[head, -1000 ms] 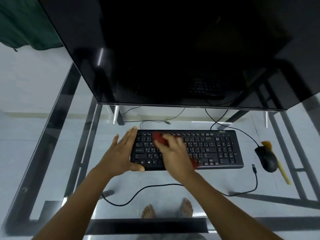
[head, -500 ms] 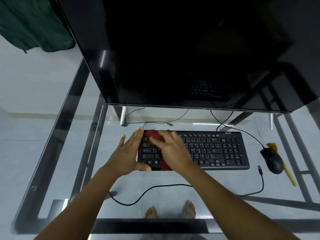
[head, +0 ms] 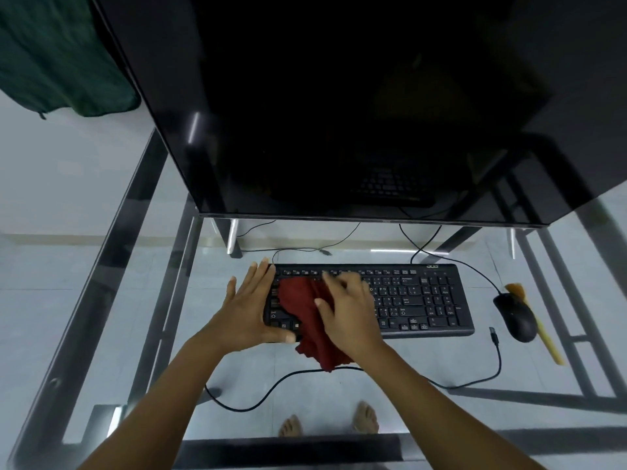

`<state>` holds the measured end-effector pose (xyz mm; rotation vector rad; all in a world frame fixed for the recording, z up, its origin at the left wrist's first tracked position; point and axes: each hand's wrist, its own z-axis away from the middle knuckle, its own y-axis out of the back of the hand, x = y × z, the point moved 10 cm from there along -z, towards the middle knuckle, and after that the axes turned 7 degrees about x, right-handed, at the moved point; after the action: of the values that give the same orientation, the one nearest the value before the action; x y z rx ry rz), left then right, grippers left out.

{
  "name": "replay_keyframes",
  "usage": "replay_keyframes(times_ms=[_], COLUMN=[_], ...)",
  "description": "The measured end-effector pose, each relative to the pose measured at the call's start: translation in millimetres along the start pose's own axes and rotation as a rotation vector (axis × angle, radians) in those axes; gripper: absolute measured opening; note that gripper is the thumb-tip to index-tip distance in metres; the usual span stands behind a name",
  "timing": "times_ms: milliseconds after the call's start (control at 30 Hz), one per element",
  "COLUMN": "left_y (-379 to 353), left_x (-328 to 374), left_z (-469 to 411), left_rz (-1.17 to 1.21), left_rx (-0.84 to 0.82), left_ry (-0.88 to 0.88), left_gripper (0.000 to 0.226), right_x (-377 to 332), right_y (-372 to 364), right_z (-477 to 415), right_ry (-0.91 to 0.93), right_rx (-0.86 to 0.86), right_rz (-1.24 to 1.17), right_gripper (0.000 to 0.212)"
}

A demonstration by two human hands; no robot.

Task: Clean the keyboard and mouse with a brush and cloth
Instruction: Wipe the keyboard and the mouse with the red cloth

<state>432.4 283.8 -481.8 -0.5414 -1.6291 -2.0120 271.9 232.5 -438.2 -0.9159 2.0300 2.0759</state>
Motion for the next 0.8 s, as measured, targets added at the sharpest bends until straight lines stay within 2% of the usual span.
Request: replay_keyframes(times_ms=[167, 200, 267, 333, 367, 467, 533, 600, 800], left_y=[0.9, 3.0, 10.4, 24.3, 29.5, 27.5, 18.8, 8.5, -47.8], left_x=[27.8, 32.9, 42.0, 55.2, 64.7, 96.1, 121.2, 154.9, 282.9], left_z=[-3.7, -5.4, -8.7, -8.5, -7.8, -11.3, -17.7, -27.0, -72.9], left_rz=[0.028, 0.024, 0.031, 0.149, 0.246, 0.561, 0.663, 0.712, 0.764], left_rx=[0.042, 0.079, 0.195, 0.343, 0.369, 0.288, 0.258, 0.237, 0.135], left_ry=[-0.011, -0.031, -0.075, -0.096, -0.082, 0.085, 0.142, 0.129, 0.119], left_gripper=[0.109, 0.098, 0.062, 0.03, 0.021, 0.018, 0.015, 0.012, 0.008], right_x=[-5.4, -2.9, 3.3, 16.9, 26.2, 61.2, 87.4, 118.6, 234.5], right_y=[-2.1, 0.8, 12.8, 29.6, 39.8, 63.4, 84.6, 116.8, 227.9], right_z=[0.9, 0.3, -1.9, -4.4, -4.8, 2.3, 10.3, 15.8, 33.0], right_ry=[-0.017, -0.028, -0.047, -0.12, -0.182, -0.356, -0.39, -0.403, -0.48], right_rx=[-0.072, -0.077, -0.084, -0.104, -0.124, -0.259, -0.314, -0.263, 0.046], right_rz=[0.02, 0.008, -0.053, -0.209, -0.299, -0.576, -0.675, -0.724, -0.788], right_gripper=[0.024, 0.021, 0.018, 0.022, 0.025, 0.04, 0.035, 0.026, 0.014])
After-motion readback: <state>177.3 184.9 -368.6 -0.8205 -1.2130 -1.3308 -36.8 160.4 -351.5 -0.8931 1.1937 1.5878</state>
